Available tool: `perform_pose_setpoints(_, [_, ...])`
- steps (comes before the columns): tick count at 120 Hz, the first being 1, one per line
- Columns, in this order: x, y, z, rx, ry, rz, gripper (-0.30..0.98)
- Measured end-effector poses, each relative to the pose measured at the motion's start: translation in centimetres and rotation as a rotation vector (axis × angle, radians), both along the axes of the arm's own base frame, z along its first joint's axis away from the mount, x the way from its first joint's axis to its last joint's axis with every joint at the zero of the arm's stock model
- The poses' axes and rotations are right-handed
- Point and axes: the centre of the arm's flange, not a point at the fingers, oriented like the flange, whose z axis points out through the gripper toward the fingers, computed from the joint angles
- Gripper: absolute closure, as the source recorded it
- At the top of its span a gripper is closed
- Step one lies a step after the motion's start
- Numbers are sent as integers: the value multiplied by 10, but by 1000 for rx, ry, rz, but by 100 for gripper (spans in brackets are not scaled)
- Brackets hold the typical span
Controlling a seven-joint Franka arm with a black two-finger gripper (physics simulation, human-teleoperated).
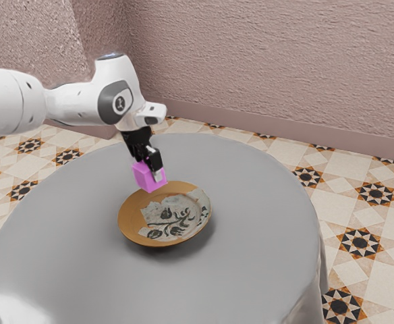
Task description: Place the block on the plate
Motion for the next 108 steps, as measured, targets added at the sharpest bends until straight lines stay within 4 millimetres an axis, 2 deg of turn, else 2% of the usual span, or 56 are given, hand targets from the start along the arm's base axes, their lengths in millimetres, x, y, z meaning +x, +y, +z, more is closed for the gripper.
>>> perform_pose_setpoints(17, [-7, -21, -16, -8, 33, -33, 28])
perform_pose_setpoints(35, [-4, -40, -51, 13, 70, -70, 28])
perform_pose_setpoints(48, [-3, -43, -72, 25, 86, -76, 28])
perform_pose_setpoints(67, [-3, -43, -80, 27, 84, -74, 22])
perform_pose_setpoints(85, [-3, -43, -75, 25, 72, -72, 11])
perform_pose_setpoints(101, [-7, -43, -42, 18, 31, -71, 6])
perform_pose_setpoints(108, [-11, -43, -20, 14, 13, -71, 4])
